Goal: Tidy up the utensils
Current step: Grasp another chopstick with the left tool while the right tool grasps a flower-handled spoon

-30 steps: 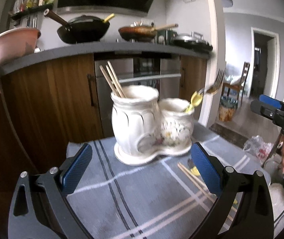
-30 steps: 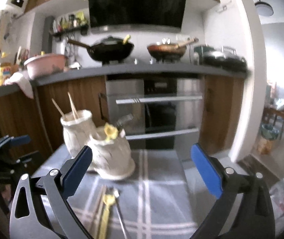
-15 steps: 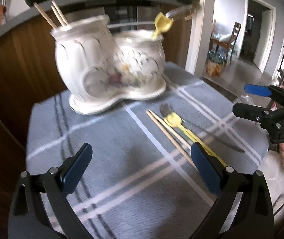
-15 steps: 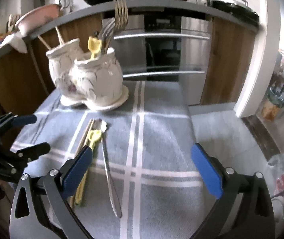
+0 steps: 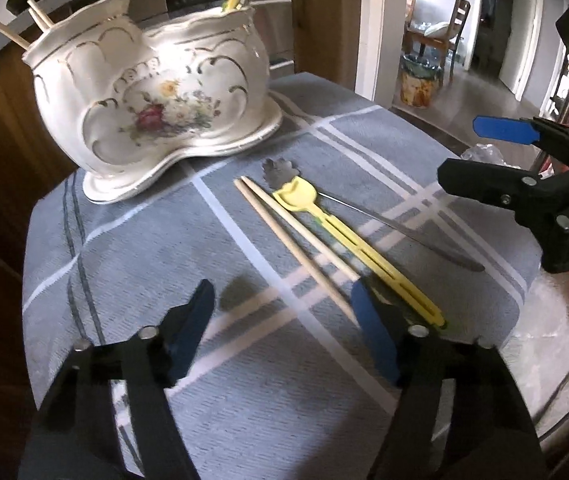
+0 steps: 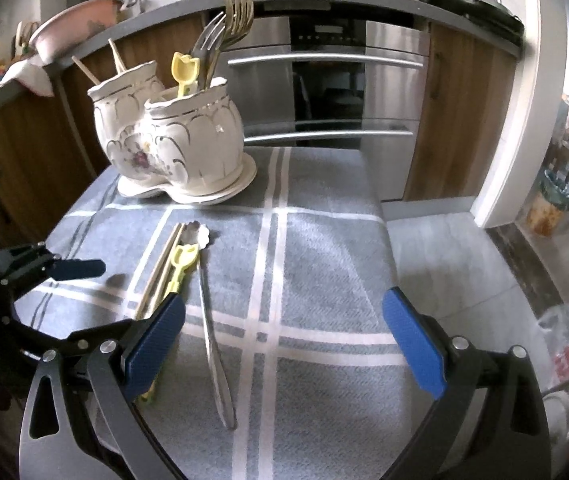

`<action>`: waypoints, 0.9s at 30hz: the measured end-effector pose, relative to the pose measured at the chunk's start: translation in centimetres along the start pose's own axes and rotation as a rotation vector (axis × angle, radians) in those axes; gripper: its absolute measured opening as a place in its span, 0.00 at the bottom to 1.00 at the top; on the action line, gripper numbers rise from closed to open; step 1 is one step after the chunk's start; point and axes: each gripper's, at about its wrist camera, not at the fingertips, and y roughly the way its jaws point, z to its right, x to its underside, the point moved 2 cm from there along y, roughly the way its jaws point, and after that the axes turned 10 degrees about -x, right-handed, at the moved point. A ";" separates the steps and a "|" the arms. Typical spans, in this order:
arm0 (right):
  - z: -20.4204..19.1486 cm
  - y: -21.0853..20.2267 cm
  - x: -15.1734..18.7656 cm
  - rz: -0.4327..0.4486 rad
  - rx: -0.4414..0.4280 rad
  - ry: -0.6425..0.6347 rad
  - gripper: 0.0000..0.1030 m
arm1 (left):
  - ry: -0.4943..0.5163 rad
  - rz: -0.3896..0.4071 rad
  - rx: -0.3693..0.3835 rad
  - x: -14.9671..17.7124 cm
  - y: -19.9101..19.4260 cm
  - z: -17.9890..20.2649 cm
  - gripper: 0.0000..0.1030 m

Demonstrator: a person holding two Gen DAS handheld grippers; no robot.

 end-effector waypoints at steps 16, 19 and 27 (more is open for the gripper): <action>-3.1 4.2 -0.7 -0.165 -0.156 -0.105 0.44 | 0.044 -0.063 0.045 0.0 -0.5 -1.3 0.07; -4.2 5.4 -1.1 -0.203 -0.152 -0.149 0.32 | 0.037 -0.081 0.019 0.6 -0.5 -2.1 0.07; -4.1 7.2 -1.8 -0.272 -0.149 -0.152 0.19 | 0.015 -0.103 0.009 1.4 -0.6 -3.4 0.07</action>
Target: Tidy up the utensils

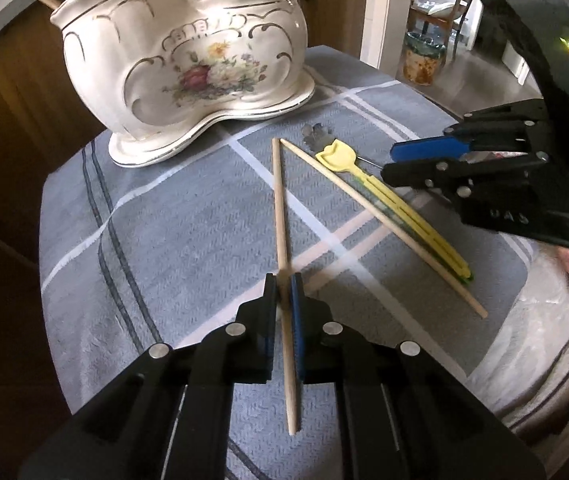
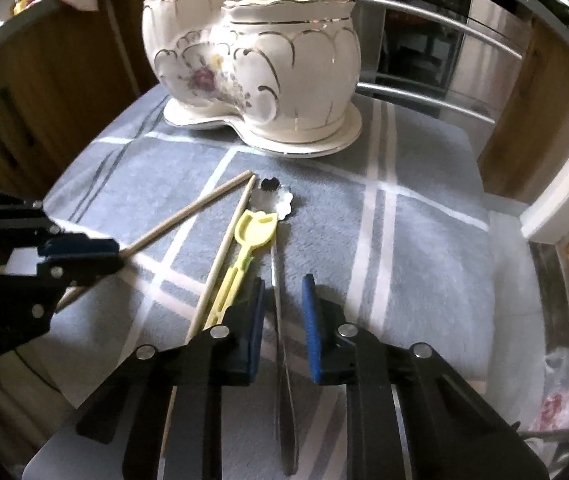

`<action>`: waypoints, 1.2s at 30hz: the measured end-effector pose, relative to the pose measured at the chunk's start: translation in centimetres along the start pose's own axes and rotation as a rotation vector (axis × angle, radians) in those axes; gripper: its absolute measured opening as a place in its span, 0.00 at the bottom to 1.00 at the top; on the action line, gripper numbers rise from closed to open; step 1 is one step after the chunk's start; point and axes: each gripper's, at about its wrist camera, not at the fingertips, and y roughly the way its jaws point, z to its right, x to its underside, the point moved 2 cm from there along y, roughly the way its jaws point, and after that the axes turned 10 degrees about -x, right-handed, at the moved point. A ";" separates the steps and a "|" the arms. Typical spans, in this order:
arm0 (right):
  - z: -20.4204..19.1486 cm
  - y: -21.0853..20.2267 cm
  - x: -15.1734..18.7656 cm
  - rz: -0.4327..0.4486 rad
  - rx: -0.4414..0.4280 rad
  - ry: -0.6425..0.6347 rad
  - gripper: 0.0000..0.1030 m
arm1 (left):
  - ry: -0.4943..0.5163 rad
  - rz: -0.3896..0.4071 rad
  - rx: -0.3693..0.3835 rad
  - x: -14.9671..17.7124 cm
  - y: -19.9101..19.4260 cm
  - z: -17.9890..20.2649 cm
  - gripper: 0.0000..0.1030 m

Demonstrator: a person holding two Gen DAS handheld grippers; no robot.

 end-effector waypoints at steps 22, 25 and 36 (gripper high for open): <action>0.9 -3.7 1.4 0.172 0.032 0.056 0.04 | -0.010 0.083 0.011 0.2 -0.5 -0.8 0.05; 0.5 -5.0 1.8 0.219 0.033 0.044 0.04 | -0.010 0.117 0.013 0.2 -1.4 -1.1 0.05; -3.1 -9.4 1.2 0.406 -0.012 -0.037 0.04 | -0.033 0.307 0.025 0.1 -6.5 -3.0 0.05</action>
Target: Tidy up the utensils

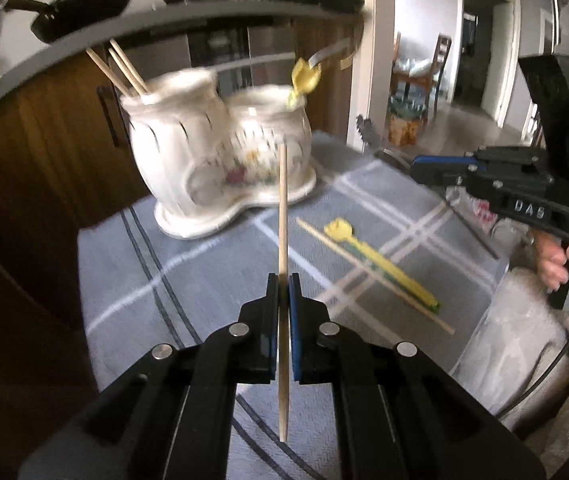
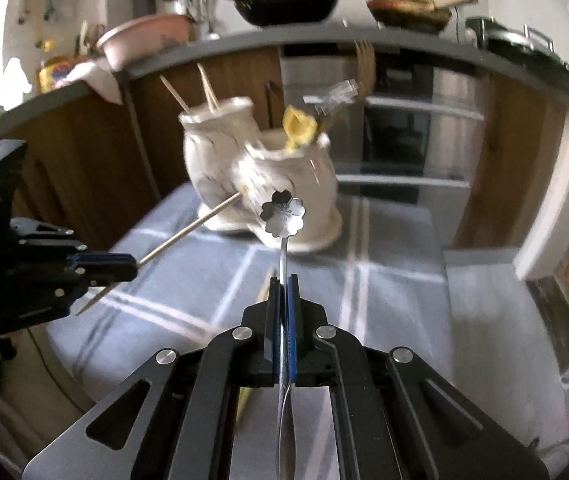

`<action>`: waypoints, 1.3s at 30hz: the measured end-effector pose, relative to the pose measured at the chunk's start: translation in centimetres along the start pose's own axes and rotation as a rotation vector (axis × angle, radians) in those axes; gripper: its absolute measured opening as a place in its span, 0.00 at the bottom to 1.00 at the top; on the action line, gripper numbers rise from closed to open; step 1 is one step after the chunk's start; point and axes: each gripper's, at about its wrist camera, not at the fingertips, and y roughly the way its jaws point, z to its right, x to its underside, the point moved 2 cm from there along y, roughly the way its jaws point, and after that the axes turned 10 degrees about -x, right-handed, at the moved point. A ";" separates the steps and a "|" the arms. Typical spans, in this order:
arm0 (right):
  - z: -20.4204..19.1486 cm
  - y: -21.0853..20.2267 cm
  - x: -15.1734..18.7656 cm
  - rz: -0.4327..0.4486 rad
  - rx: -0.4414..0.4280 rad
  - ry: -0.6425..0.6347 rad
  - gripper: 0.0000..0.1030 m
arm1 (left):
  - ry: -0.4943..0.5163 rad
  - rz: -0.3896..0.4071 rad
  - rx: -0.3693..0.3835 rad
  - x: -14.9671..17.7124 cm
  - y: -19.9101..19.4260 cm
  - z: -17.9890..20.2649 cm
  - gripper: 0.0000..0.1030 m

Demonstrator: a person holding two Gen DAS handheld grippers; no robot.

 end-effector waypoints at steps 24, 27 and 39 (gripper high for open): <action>0.1 2.6 -12.2 0.413 -0.036 0.072 0.04 | -0.247 0.424 0.051 -10.0 -3.6 -7.8 0.05; 0.6 3.5 -13.0 0.454 -0.038 0.086 0.04 | -0.273 0.512 0.071 -11.5 -3.5 -8.5 0.05; 2.9 6.6 -14.3 0.558 0.011 0.141 0.04 | -0.368 0.618 0.141 -13.9 1.0 -9.6 0.05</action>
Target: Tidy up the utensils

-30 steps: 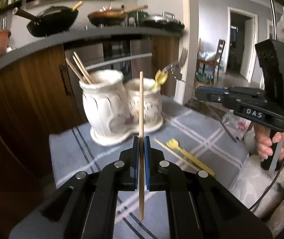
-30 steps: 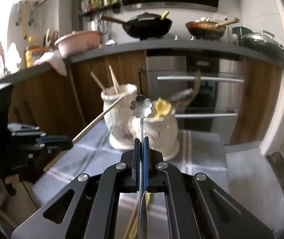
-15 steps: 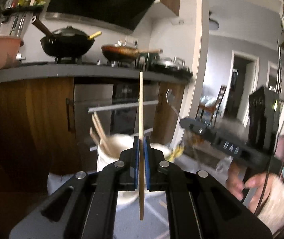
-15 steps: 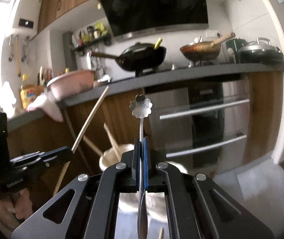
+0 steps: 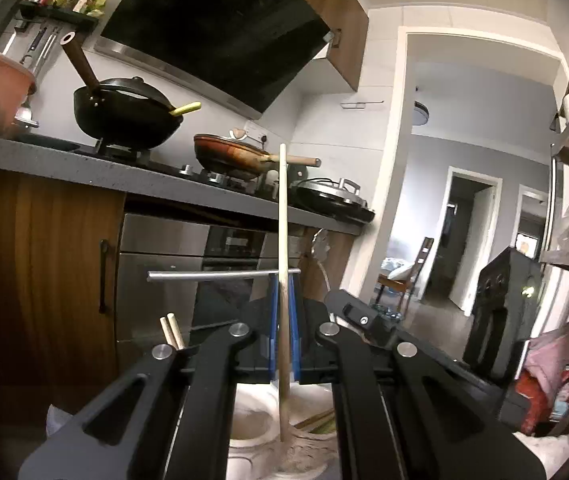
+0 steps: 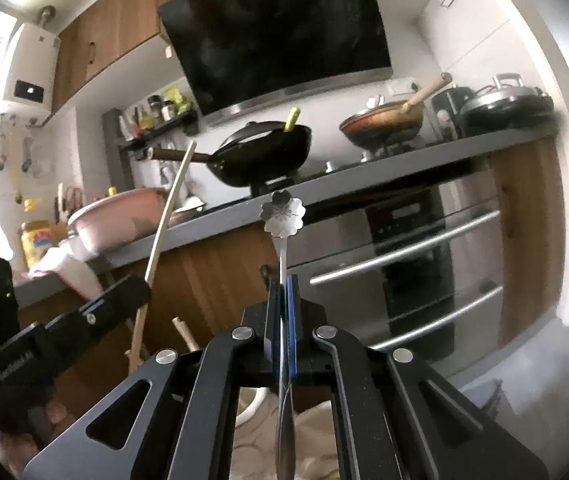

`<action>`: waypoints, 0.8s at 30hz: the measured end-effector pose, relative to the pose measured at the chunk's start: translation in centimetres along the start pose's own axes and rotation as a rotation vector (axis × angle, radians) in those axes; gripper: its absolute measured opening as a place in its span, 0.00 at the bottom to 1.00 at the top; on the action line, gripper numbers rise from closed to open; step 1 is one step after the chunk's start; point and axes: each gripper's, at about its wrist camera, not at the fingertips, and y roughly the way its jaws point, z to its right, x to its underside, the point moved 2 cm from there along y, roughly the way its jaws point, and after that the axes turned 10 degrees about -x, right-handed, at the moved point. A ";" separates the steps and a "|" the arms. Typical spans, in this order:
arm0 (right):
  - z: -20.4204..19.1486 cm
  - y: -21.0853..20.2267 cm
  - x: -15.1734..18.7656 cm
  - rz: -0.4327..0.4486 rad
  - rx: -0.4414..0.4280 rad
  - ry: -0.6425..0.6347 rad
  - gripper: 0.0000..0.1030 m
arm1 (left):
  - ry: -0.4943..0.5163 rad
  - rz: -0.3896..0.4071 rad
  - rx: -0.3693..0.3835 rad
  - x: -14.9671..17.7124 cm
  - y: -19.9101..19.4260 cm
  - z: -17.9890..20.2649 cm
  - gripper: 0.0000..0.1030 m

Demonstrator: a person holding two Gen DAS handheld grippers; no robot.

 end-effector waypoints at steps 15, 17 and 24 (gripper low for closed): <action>1.5 1.5 2.0 0.013 0.064 -0.055 0.04 | 0.059 0.028 -0.096 3.9 2.7 -0.6 0.05; 1.2 1.4 2.4 0.010 0.074 -0.092 0.04 | 0.067 0.024 -0.096 4.3 2.8 -0.8 0.05; 0.4 1.1 3.1 -0.021 0.076 -0.129 0.04 | 0.060 -0.008 -0.095 5.2 2.6 -1.8 0.05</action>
